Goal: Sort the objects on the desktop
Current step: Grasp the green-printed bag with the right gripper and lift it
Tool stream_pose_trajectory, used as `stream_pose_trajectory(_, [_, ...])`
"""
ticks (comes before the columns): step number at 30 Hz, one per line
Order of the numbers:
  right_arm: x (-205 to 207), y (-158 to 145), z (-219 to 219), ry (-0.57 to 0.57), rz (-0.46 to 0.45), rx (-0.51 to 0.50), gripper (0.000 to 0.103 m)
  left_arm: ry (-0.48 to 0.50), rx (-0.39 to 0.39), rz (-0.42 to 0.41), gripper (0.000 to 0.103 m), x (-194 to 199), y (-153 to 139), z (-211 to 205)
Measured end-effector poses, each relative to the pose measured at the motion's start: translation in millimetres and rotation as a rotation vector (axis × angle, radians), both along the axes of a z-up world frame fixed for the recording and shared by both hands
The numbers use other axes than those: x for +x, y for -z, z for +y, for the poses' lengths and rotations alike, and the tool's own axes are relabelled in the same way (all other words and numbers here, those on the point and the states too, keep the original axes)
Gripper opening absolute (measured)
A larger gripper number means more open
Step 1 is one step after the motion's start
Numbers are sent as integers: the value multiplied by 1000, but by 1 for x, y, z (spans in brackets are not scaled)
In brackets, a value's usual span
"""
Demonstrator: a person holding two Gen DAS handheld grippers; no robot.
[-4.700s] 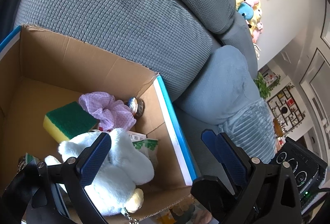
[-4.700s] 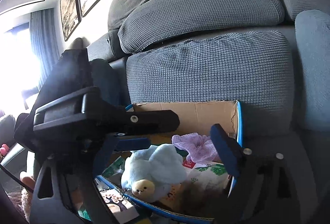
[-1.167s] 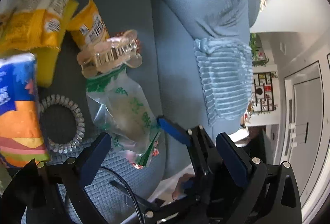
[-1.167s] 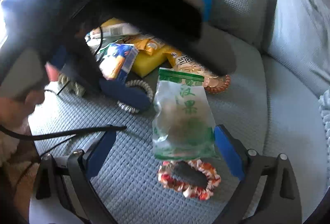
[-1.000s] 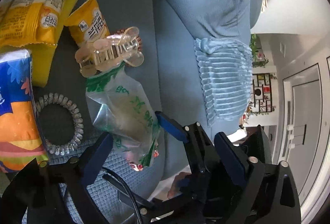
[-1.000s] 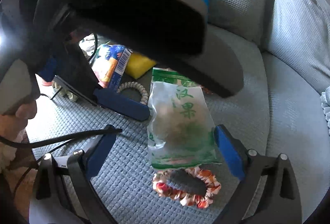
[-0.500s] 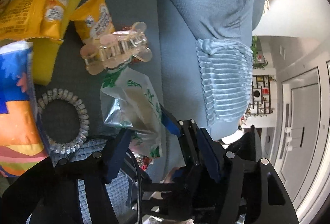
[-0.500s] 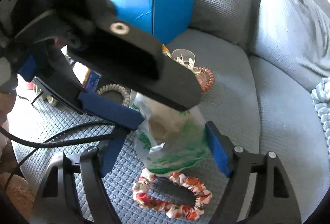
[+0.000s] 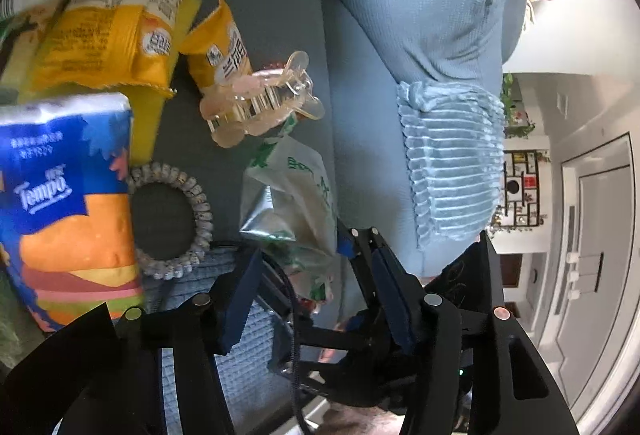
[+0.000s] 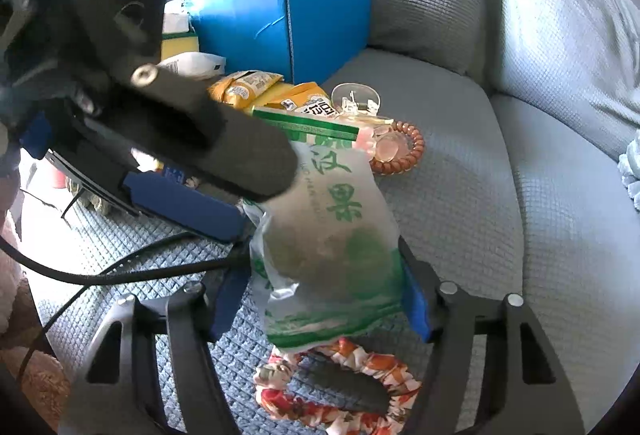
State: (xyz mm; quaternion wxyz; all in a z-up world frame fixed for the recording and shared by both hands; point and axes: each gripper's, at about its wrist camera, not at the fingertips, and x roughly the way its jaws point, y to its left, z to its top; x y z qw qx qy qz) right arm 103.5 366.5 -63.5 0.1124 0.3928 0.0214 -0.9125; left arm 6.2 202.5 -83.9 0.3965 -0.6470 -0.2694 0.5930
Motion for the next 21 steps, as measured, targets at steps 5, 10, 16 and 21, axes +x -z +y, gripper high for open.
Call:
stream_pose_trajectory(5, [-5,5,-5,8,4,17,64,-6,-6,28,58,0,-1,6])
stream_pose_trajectory(10, [-8,4,-2,17,-1,-16,63,3,4,6,51,-1,0,2])
stream_pose_trajectory(16, [-4,0,9,46,-6,-95,62,3,28,-22,51,-1,-1,-3])
stream_pose_trajectory(21, [3,-5,14,57,7,-147,62,4,35,-13,51,1,-7,-3])
